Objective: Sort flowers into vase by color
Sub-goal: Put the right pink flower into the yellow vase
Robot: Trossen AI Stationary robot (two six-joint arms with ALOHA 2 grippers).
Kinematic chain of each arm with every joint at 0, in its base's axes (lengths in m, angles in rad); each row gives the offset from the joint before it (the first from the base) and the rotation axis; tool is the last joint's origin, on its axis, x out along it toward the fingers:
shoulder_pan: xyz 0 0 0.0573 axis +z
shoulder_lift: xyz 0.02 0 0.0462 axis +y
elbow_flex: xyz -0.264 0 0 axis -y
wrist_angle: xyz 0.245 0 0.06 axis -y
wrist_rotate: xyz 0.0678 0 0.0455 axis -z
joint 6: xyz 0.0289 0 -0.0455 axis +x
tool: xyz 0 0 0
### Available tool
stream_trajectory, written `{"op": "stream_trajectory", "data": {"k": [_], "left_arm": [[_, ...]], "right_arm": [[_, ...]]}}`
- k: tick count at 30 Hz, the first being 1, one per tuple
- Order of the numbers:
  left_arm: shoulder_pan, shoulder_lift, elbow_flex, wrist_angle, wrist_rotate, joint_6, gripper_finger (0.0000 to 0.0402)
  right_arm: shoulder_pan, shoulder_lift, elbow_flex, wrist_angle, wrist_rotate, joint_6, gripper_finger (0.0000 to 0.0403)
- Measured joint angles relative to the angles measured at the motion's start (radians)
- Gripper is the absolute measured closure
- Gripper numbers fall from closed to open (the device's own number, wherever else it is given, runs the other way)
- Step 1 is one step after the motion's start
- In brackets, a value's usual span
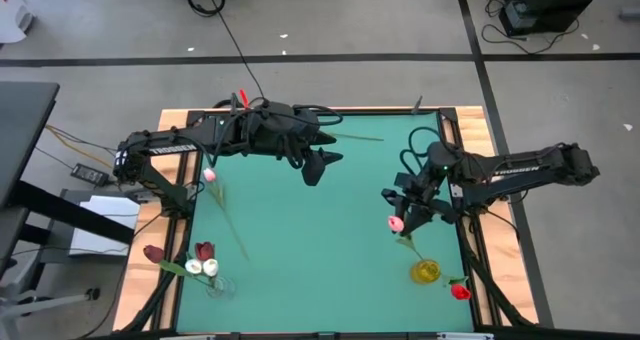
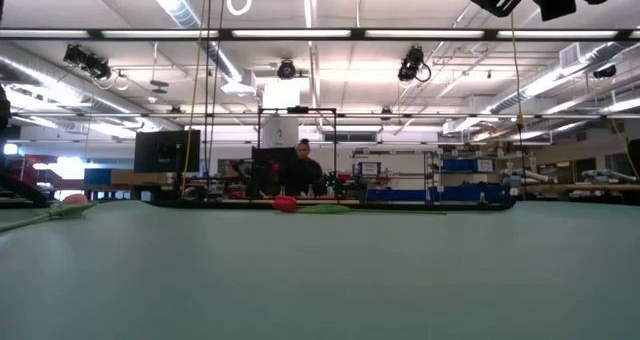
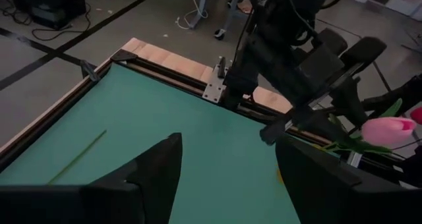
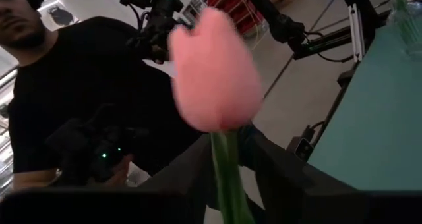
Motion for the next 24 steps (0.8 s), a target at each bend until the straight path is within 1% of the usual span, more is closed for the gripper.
{"op": "stream_trajectory", "data": {"k": [5,7,8,10,12,15,20,22,24], "left_arm": [[0.0,0.0,0.0,-0.001,0.0,0.003,0.0153],[0.0,0.0,0.0,-0.005,0.0,0.006,0.0153],[0.0,0.0,0.0,-0.007,0.0,0.006,0.0153],[0.0,0.0,0.0,-0.013,0.001,0.007,0.0153],[0.0,0.0,0.0,-0.019,0.001,0.011,0.0153],[0.0,0.001,0.0,-0.018,0.001,0.022,0.0153],[0.0,0.001,0.0,-0.018,0.001,0.029,0.0153],[0.002,0.001,0.0,-0.017,0.002,0.029,0.0153],[0.006,0.001,0.0,-0.017,0.003,0.028,0.0153]], "right_arm": [[0.005,-0.01,0.0,0.001,-0.009,0.0,0.0375],[0.009,-0.024,0.0,0.017,-0.03,-0.005,0.039],[0.016,-0.034,0.0,0.036,-0.033,-0.009,0.0389],[0.045,-0.061,0.0,0.068,-0.006,-0.03,0.0374],[0.08,-0.094,0.0,0.076,0.031,-0.092,0.0363],[0.13,-0.137,0.0,0.056,0.069,-0.183,0.0366],[0.2,-0.181,0.0,-0.072,0.098,-0.264,0.0383],[0.226,-0.189,0.0,-0.131,0.101,-0.269,0.0379],[0.25,-0.19,0.0,-0.192,0.125,-0.249,0.0365]]}}
